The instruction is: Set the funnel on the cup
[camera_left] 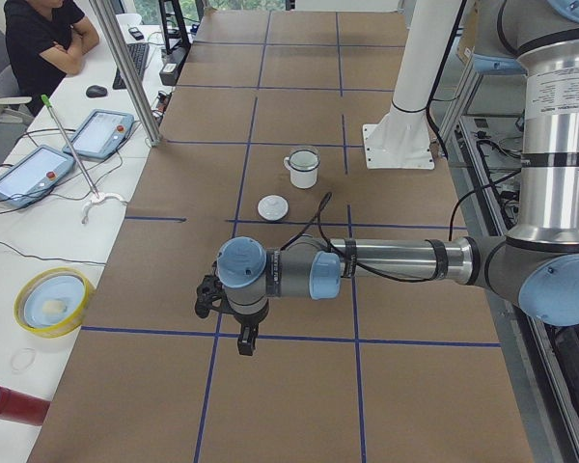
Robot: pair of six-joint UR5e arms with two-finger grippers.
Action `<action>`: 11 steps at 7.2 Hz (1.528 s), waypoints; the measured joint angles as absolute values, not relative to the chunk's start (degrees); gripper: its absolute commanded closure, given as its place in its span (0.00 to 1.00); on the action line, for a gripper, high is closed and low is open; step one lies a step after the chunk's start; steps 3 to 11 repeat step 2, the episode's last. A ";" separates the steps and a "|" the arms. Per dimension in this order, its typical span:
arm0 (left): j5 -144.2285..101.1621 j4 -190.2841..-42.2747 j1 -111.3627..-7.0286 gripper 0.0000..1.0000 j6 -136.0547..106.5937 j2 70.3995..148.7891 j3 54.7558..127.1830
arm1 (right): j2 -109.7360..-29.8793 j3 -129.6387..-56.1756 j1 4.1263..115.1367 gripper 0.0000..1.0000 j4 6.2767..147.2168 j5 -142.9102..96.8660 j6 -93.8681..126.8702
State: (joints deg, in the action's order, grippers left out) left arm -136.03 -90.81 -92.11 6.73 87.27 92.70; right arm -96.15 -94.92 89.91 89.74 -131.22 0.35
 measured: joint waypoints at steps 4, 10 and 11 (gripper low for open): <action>-135.99 -90.77 -92.11 0.00 6.73 87.50 92.30 | -96.15 -94.92 89.91 0.00 89.74 -131.22 0.35; -135.99 -90.77 -92.11 0.00 6.73 87.50 92.30 | -96.15 -94.92 89.91 0.00 89.74 -131.22 0.35; -135.99 -90.77 -92.11 0.00 6.73 87.50 92.30 | -96.15 -94.92 89.91 0.00 89.74 -131.22 0.35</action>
